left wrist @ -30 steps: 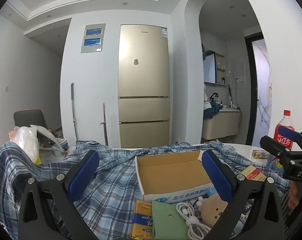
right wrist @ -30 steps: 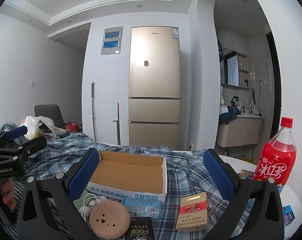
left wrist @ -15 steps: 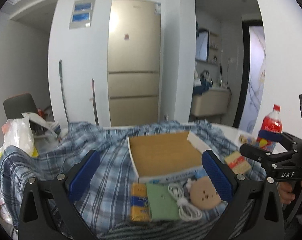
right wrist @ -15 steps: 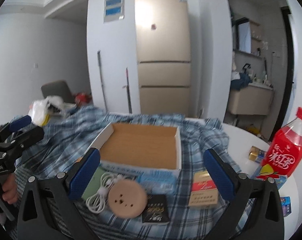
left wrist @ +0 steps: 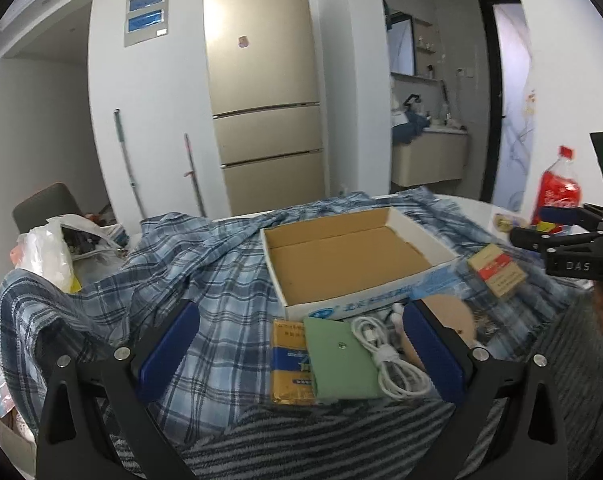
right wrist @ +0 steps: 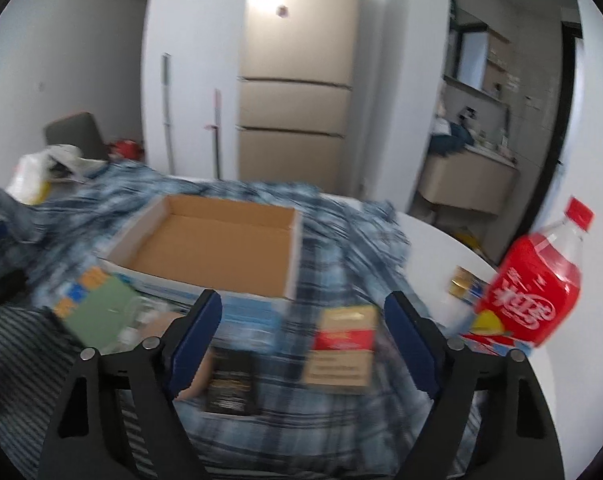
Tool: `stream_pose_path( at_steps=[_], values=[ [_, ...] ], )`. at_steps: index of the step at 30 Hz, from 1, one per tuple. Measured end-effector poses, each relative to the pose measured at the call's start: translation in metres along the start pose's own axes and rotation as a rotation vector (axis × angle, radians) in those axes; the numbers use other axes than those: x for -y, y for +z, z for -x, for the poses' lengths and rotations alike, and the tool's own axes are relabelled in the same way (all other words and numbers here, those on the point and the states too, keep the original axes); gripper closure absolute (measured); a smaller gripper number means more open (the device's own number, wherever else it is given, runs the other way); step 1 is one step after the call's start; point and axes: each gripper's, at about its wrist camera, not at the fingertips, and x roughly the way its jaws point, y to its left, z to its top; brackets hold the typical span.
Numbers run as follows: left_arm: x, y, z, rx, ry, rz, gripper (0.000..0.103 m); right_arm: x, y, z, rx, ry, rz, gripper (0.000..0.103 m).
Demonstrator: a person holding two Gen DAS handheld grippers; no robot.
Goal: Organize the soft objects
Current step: 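Lower the right gripper onto the red-and-white Liqun pack and grasp it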
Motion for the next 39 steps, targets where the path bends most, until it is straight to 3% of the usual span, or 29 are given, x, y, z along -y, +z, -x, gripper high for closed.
stream_pose_path(
  at_steps=[8,12,20,22,24,29,32,35,37,39],
  values=[
    [-0.001,-0.002,-0.015,-0.066,-0.031,0.005,0.0,0.024,-0.015,-0.041,-0.156,-0.069,-0.015,0.024],
    [-0.004,-0.005,-0.021,-0.132,-0.072,0.051,0.0,0.017,-0.018,-0.056,-0.168,-0.121,0.032,0.025],
    [-0.015,-0.005,-0.014,-0.127,-0.056,0.097,0.0,0.009,-0.025,-0.096,-0.341,-0.165,0.098,0.028],
    [-0.018,-0.005,-0.014,-0.141,-0.065,0.112,0.0,0.006,-0.026,-0.098,-0.353,-0.159,0.128,0.029],
    [-0.021,-0.003,-0.013,-0.155,-0.068,0.121,0.0,0.004,-0.025,-0.104,-0.37,-0.176,0.153,0.046],
    [-0.022,0.004,0.005,-0.12,-0.049,0.083,0.0,0.013,-0.015,-0.083,-0.301,-0.171,0.1,0.046],
    [-0.027,0.006,0.018,-0.082,-0.016,0.077,0.0,0.017,-0.005,-0.061,-0.267,-0.078,0.038,0.046],
    [-0.025,0.008,0.029,-0.032,0.052,0.045,0.0,0.013,0.003,-0.044,-0.28,0.141,-0.029,0.046],
    [-0.023,0.008,0.031,-0.04,0.044,0.023,0.0,0.0,0.003,-0.039,-0.298,0.264,-0.046,0.046],
    [-0.021,0.007,0.032,-0.053,0.027,0.022,0.0,-0.018,-0.001,-0.038,-0.311,0.307,-0.012,0.046]
  ],
)
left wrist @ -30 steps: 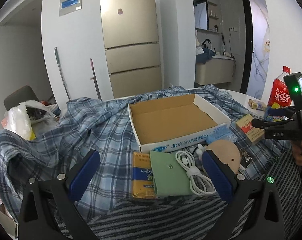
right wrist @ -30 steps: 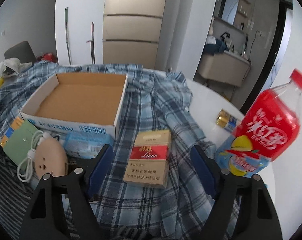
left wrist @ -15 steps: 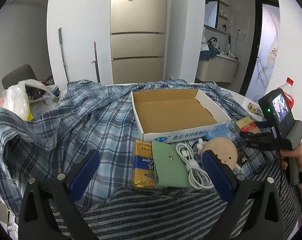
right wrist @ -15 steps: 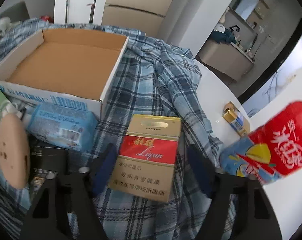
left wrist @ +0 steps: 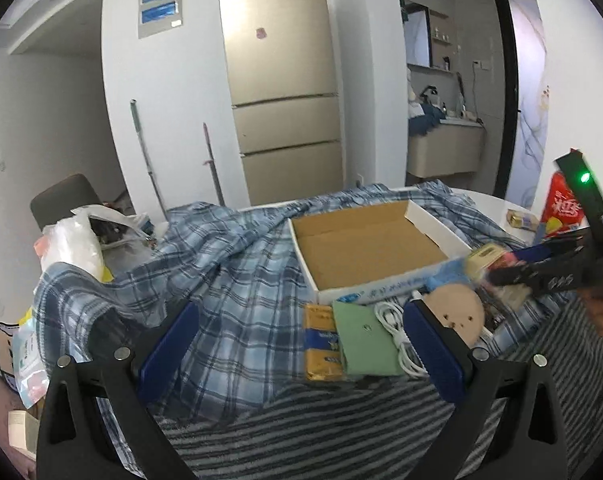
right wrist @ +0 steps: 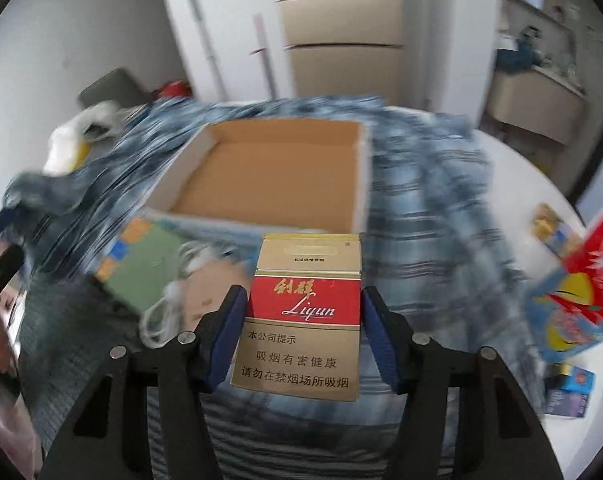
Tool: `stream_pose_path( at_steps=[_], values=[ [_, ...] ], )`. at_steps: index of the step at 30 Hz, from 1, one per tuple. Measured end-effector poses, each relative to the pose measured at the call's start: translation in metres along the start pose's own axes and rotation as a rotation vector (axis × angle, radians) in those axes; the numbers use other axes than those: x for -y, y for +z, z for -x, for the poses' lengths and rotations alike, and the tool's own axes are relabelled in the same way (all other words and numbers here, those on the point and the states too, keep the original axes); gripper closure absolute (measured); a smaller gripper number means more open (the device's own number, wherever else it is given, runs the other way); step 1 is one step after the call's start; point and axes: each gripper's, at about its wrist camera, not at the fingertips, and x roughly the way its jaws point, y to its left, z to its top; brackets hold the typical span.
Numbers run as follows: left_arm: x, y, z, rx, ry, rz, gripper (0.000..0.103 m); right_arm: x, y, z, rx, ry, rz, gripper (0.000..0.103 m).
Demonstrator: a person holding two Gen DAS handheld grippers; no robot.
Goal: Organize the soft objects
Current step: 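Lower the right gripper onto the red-and-white Liqun pack and grasp it, then lift the Liqun pack with the right gripper while the left gripper grasps the tan round pad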
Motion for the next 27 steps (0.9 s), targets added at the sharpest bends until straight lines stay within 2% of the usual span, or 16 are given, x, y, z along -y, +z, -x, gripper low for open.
stream_pose_path(
  at_steps=[2,5,9,11,18,19,20,21,23,25,27],
  values=[
    [0.002,-0.002,0.003,0.002,-0.002,-0.008,0.0,-0.012,-0.005,-0.01,-0.017,-0.017,0.039,0.045],
    [0.007,-0.005,0.006,-0.004,-0.005,-0.032,0.0,-0.014,-0.01,-0.02,-0.045,0.018,0.018,0.045],
    [0.007,-0.008,0.003,-0.033,-0.05,-0.013,0.0,-0.014,-0.015,-0.024,-0.054,0.026,0.044,0.042],
    [0.007,-0.008,0.001,-0.041,-0.064,0.004,0.0,-0.01,-0.015,-0.026,-0.053,0.027,0.018,0.04],
    [0.003,-0.009,-0.005,-0.036,-0.033,0.017,0.0,-0.008,-0.012,-0.026,-0.043,0.051,-0.053,0.04],
    [0.001,-0.009,-0.006,-0.039,-0.031,0.021,0.0,-0.008,-0.012,-0.026,-0.039,0.053,-0.058,0.045],
    [0.0,-0.009,-0.006,-0.042,-0.028,0.024,0.0,-0.008,-0.012,-0.026,-0.032,0.049,-0.059,0.056],
    [-0.001,-0.009,-0.007,-0.044,-0.024,0.025,0.0,-0.006,-0.012,-0.024,-0.016,0.051,-0.064,0.058],
    [-0.002,-0.01,-0.008,-0.044,-0.005,0.018,0.0,-0.003,-0.011,-0.018,0.013,0.073,-0.083,0.066],
    [-0.001,-0.01,-0.008,-0.043,0.009,0.004,0.0,-0.004,-0.01,-0.012,0.036,0.098,-0.068,0.07],
    [0.0,-0.01,-0.009,-0.05,0.007,0.0,0.0,-0.006,-0.011,-0.015,0.012,0.095,-0.052,0.07]
  ],
)
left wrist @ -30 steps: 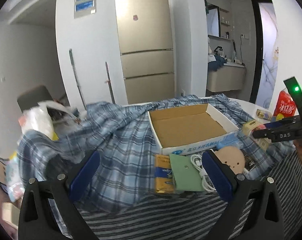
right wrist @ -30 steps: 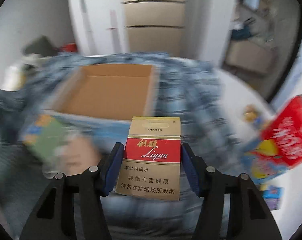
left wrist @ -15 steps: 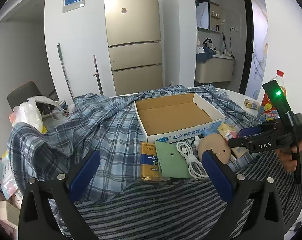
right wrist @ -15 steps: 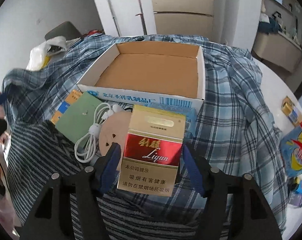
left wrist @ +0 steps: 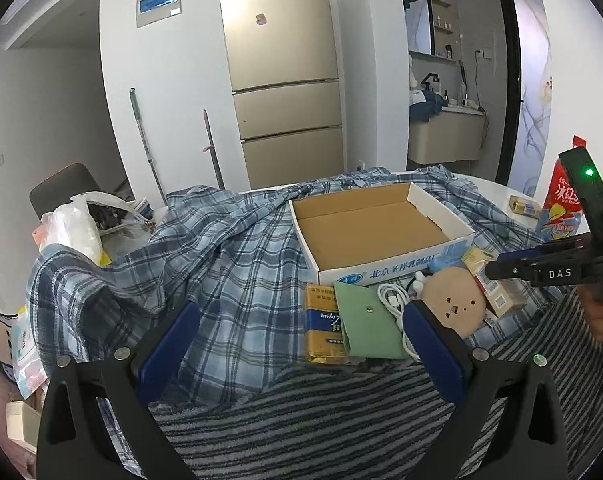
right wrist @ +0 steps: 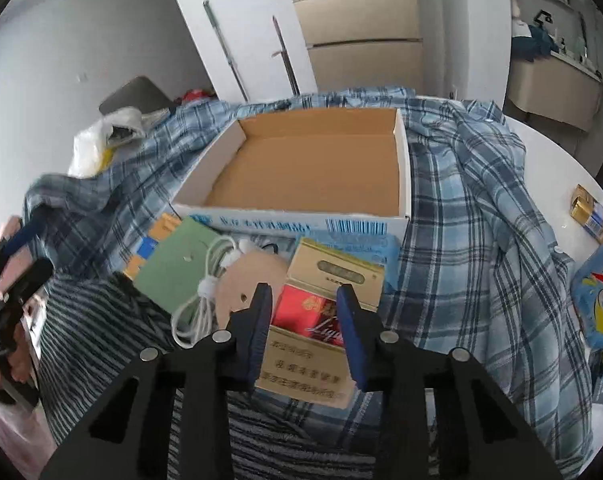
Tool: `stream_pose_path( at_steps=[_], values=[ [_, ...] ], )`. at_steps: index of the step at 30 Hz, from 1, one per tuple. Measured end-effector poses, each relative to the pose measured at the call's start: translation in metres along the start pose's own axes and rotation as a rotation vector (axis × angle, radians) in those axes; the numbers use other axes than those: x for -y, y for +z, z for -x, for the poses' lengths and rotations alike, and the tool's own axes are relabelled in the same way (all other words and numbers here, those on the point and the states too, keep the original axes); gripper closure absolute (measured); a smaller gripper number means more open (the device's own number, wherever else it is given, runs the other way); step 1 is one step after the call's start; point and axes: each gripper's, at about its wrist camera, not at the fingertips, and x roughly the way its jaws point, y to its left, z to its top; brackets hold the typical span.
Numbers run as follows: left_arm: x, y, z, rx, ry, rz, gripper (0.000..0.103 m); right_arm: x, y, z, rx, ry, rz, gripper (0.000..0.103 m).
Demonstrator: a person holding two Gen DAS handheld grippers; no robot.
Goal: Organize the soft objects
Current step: 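Lift the Liqun pack with the right gripper while the left gripper grasps the tan round pad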
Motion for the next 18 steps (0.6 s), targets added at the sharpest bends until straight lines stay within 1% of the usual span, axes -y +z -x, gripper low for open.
stream_pose_path(
  at_steps=[1,3,4,5,6,7,9,12,18],
  values=[
    [0.0,0.0,0.0,-0.003,-0.004,0.003,0.0,0.002,-0.001,-0.001,-0.005,0.003,-0.01,0.07],
    [0.002,0.001,0.0,0.002,0.002,-0.002,0.0,0.009,-0.001,0.002,0.014,0.015,-0.054,0.068],
    [0.004,0.001,0.001,0.008,0.009,-0.011,0.0,0.013,-0.001,0.005,0.02,0.015,-0.07,0.061],
    [0.007,0.002,0.002,0.017,0.017,-0.026,0.0,0.017,-0.001,0.008,0.032,0.013,-0.09,0.048],
    [0.009,0.002,0.002,0.019,0.019,-0.034,0.0,0.021,-0.002,0.01,0.043,0.008,-0.11,0.042],
    [0.011,0.003,0.002,0.021,0.018,-0.039,0.0,0.025,-0.002,0.012,0.048,0.006,-0.13,0.04],
    [0.014,0.005,0.001,0.02,0.004,-0.034,0.0,0.032,-0.001,0.01,0.027,0.016,-0.182,0.04],
    [0.018,0.006,0.001,0.02,-0.012,-0.031,0.0,0.042,-0.003,0.0,-0.043,0.043,-0.265,0.04],
    [0.022,0.005,0.003,0.028,0.001,-0.058,0.0,0.041,-0.008,-0.01,-0.078,0.069,-0.293,0.04]
  ],
)
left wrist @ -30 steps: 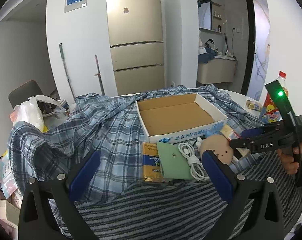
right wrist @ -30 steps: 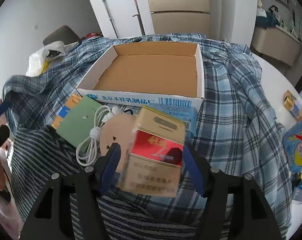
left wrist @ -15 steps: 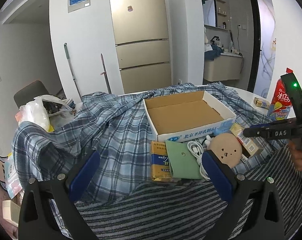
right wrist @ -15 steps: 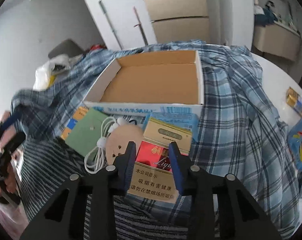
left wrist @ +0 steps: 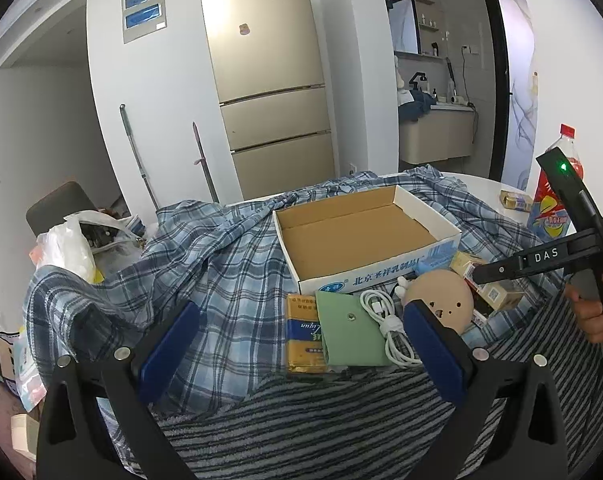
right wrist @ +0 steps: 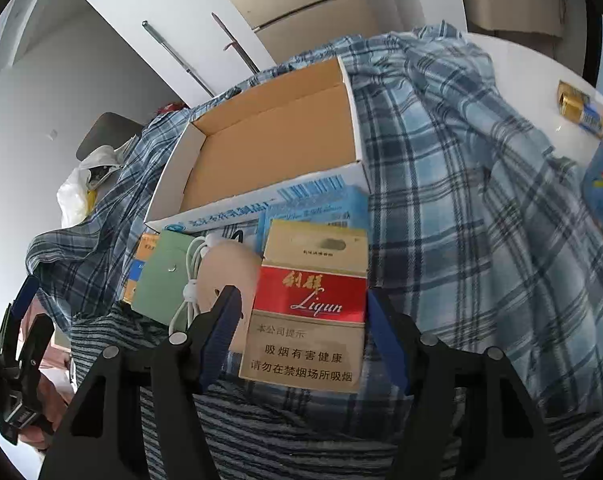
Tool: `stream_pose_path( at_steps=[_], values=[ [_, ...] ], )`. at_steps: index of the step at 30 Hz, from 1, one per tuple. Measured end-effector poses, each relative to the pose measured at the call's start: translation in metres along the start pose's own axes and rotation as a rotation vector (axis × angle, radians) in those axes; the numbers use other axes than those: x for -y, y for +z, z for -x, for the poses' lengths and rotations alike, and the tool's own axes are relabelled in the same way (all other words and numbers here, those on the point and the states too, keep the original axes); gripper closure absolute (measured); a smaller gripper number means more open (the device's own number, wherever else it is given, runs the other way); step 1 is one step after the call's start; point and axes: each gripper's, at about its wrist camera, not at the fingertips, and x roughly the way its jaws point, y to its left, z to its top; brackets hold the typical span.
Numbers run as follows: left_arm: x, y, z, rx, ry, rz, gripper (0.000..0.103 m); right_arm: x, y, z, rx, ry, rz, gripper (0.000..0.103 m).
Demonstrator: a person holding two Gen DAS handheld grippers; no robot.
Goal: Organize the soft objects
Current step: 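Lift the Liqun pack with the right gripper while the left gripper grasps the tan round pad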
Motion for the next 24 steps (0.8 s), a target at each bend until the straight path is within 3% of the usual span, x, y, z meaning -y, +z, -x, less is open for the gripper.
stream_pose_path(
  at_steps=[4,6,9,16,19,22,24],
  values=[
    [-0.002,-0.003,-0.002,-0.014,-0.003,0.002,0.0,-0.004,-0.001,-0.002,0.012,-0.033,0.024,0.04],
    [-0.004,-0.004,-0.003,-0.018,-0.001,0.004,0.0,-0.007,-0.001,-0.003,0.017,-0.062,0.045,0.046],
    [-0.004,-0.005,-0.004,-0.033,-0.002,-0.005,0.0,-0.013,-0.002,0.001,0.048,-0.081,0.09,0.047],
    [0.004,-0.009,-0.014,-0.082,-0.053,-0.07,0.0,-0.029,-0.006,0.033,0.283,-0.095,0.225,0.047],
    [0.013,-0.011,-0.023,-0.12,-0.101,-0.097,0.001,-0.035,-0.009,0.029,0.328,-0.139,0.272,0.047],
    [0.022,-0.009,-0.033,-0.164,-0.15,-0.099,0.017,-0.031,-0.01,0.025,0.326,-0.131,0.264,0.047],
    [0.028,-0.006,-0.041,-0.184,-0.199,-0.078,0.02,-0.027,-0.009,0.027,0.34,-0.127,0.242,0.047]
  ],
)
